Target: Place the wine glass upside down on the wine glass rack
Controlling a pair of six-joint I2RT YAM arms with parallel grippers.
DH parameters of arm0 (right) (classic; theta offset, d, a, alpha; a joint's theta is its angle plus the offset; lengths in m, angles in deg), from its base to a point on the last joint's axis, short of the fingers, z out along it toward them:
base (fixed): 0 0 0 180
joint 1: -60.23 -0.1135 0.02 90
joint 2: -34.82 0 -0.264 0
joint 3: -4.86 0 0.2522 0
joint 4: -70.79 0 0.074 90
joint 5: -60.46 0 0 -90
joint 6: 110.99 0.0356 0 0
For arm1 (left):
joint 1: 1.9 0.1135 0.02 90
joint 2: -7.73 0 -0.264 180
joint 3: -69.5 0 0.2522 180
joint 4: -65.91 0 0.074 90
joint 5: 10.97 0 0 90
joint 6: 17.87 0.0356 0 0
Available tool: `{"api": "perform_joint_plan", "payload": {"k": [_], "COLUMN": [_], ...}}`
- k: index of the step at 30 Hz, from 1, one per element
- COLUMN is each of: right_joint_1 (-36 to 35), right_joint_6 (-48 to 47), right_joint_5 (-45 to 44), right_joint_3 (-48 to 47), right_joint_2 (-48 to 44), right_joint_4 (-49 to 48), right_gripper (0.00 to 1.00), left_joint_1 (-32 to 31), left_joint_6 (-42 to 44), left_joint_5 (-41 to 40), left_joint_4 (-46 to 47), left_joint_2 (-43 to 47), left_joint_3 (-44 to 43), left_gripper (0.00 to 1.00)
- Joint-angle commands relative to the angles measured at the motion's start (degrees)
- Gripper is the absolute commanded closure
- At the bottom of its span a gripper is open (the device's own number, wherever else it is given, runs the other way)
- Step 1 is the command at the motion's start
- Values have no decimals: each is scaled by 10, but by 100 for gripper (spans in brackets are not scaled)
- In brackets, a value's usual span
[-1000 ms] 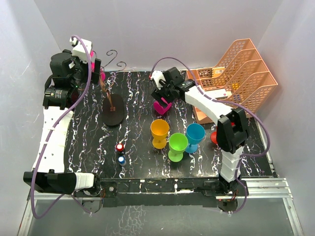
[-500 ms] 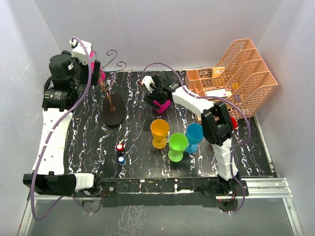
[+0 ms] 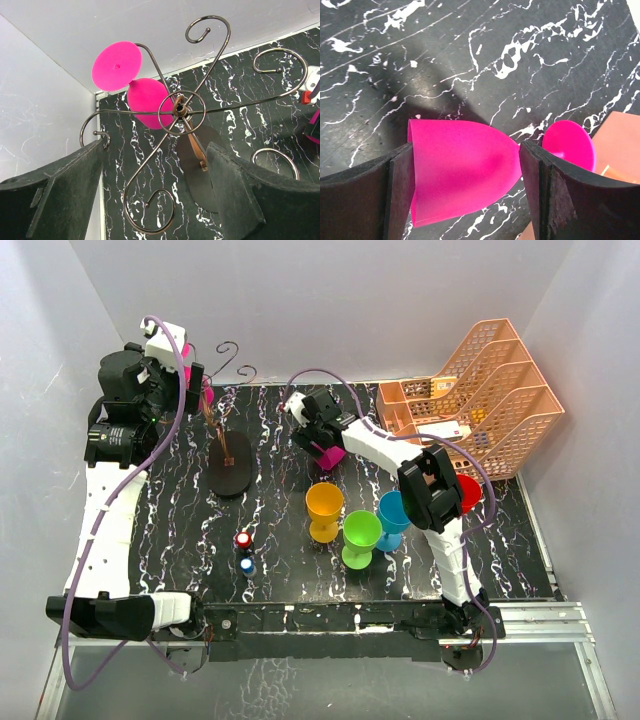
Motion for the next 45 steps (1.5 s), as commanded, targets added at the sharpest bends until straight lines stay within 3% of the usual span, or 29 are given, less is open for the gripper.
{"api": "perform_joint_plan", "payload": {"k": [1,8,23,30,36,40,45], "right_joint_1": [-1,-1,1,24,92,130,149], "right_joint_6": [-20,-49,-134,-116,-4,57,116], "right_joint_5": [-61,-117,-237,-222,-54,45,112], "right_joint_3": [11,20,32,27,-38,-30,-28], "right_joint_2": [-10,-15,-77,-144,-215,-285,-351], "right_joint_4": [-53,-77,-117,-110,-40,-55,-82], "right_gripper": [20,46,89,92,92,92,92], "left_joint_1": [3,3,3,3,3,3,2], "left_joint_6": [3,7,5,-11,-72,-109,-217], "left_joint_5": [-3,-4,3,10,55,141,283], "left_joint_4": [2,2,-5,-10,-13,-18,9], "left_joint_2": [23,23,18,13,3,-10,-45], "left_joint_3": [-3,1,-3,-18,-52,-83,-120], "left_gripper": [19,19,18,18,16,14,15]}}
